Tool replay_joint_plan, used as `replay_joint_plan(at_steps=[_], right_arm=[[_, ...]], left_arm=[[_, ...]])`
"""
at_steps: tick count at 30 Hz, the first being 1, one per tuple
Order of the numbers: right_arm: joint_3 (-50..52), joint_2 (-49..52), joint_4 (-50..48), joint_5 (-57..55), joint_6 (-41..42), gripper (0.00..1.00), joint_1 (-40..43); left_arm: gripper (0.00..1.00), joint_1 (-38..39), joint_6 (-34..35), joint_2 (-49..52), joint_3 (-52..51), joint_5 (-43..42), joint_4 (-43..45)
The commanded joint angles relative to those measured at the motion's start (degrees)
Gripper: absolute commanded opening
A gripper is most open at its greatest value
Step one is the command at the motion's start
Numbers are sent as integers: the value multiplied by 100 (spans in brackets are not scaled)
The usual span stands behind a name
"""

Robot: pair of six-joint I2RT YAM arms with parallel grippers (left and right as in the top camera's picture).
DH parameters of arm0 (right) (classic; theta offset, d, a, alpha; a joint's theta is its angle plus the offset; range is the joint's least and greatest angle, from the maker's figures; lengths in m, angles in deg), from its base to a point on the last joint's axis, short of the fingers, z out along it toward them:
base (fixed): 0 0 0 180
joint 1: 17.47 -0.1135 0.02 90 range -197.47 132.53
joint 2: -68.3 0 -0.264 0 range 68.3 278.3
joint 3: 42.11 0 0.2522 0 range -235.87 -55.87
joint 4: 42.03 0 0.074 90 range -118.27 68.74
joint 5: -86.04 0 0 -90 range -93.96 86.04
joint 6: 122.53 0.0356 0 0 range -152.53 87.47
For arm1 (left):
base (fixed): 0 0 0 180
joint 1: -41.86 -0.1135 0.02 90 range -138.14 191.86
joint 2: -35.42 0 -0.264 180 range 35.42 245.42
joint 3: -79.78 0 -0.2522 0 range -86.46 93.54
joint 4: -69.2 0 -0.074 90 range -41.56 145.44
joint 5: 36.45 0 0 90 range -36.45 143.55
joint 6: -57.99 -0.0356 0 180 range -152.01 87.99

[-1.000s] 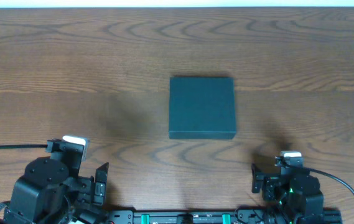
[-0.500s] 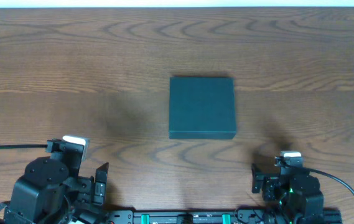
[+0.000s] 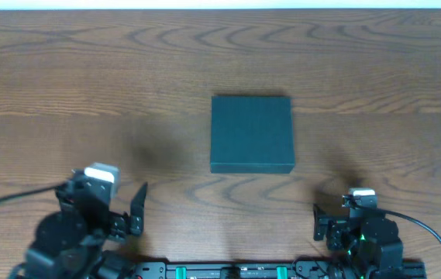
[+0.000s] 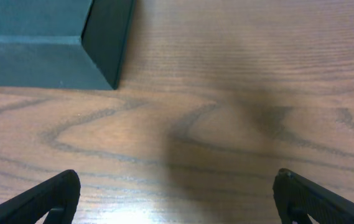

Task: Pack container

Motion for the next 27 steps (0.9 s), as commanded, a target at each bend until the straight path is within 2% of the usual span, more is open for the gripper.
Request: replay_joint_plan(at_steps=[1, 5, 9, 20, 27], right_arm=[[15, -35, 28, 26, -83, 99, -42], [15, -35, 26, 26, -81, 99, -42], [15, -35, 28, 24, -81, 99, -42], [15, -35, 28, 26, -81, 99, -42], [15, -35, 28, 26, -81, 99, -42]], left_arm=[[95, -15, -125, -710, -1121, -44, 227], [95, -15, 289, -1292, -2076, 17, 289], [95, -15, 684, -1528, -2570, -9, 105], [95, -15, 551, -2251, -2955, -153, -424], [95, -15, 555, -2267, -3053, -153, -533]])
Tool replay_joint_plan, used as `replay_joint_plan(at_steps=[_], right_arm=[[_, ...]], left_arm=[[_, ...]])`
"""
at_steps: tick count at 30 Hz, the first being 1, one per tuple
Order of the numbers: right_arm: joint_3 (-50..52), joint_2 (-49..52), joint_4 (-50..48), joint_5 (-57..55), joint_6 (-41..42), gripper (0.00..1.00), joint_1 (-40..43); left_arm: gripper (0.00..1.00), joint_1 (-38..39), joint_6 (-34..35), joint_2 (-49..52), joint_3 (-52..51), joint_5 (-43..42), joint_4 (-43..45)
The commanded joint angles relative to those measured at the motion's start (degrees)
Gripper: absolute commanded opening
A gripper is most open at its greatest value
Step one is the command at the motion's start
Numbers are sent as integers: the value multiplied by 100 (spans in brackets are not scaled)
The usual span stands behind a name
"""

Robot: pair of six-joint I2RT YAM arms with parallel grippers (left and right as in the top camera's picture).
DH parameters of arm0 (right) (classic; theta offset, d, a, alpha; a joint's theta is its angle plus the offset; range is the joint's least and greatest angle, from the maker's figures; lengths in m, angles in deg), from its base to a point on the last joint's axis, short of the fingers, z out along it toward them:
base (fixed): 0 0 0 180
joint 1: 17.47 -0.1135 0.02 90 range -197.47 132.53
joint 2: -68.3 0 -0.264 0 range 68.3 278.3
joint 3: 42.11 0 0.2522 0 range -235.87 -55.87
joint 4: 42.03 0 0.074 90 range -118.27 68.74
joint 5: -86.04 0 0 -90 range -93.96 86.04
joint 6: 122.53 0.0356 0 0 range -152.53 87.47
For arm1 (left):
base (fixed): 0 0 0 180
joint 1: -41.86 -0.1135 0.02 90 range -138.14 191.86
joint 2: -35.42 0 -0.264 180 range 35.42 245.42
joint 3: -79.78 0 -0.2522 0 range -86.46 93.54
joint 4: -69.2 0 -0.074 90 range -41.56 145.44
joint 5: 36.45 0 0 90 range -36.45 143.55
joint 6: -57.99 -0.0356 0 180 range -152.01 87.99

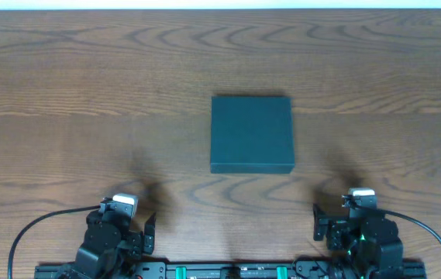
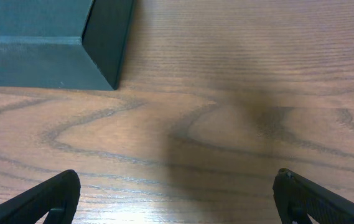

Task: Pack container

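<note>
A closed dark teal box (image 1: pixel 251 133) lies flat in the middle of the wooden table; the right wrist view shows its near right corner (image 2: pixel 40 43). My right gripper (image 2: pixel 177 179) is open, its dark fingertips (image 2: pixel 61 193) wide apart over bare wood, well short of the box. In the overhead view it sits at the front right (image 1: pixel 335 222). My left gripper (image 1: pixel 136 232) is drawn back to the front left edge, far from the box. Only one of its fingers (image 1: pixel 149 231) shows clearly, so its state is unclear.
The wood-grain table (image 1: pixel 88 93) runs wide on all sides of the box. A black rail with green clips (image 1: pixel 228 271) lies along the front edge between the two arm bases. Cables loop out from both arms at the front corners.
My left arm has pulled back toward its base, from about a third of the way up the front left to the front edge. The right arm and the box have not moved.
</note>
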Motion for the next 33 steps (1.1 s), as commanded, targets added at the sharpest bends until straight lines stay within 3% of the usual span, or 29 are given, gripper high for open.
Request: replay_joint_plan(at_steps=[1, 33], right_arm=[[13, -31, 26, 24, -83, 99, -37], [13, -31, 26, 24, -81, 99, -37]], left_arm=[[95, -15, 9, -44, -173, -24, -175], [95, -15, -37, -44, -297, -11, -133]])
